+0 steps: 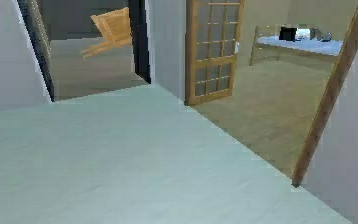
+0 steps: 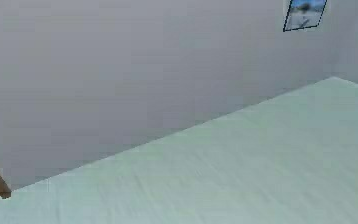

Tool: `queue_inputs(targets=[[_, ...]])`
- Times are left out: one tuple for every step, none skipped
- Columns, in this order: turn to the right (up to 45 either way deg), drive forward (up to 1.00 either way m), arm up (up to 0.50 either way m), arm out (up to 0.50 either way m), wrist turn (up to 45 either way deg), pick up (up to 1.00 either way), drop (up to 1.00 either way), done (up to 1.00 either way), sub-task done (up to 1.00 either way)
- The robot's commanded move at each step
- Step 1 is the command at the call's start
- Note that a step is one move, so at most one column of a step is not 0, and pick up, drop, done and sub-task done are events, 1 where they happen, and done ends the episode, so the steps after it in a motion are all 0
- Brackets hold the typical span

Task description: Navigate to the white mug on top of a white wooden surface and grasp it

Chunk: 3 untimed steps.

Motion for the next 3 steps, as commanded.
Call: queue_inputs(targets=[[-21.0,0.00,0.00,0.00,0.0,0.00,0.00,0.00,0.00],[0.0,1.00,0.00,0.00,0.0,0.00,0.00,0.00,0.00],[0.0,1.00,0.00,0.00,0.0,0.00,0.00,0.00,0.00]])
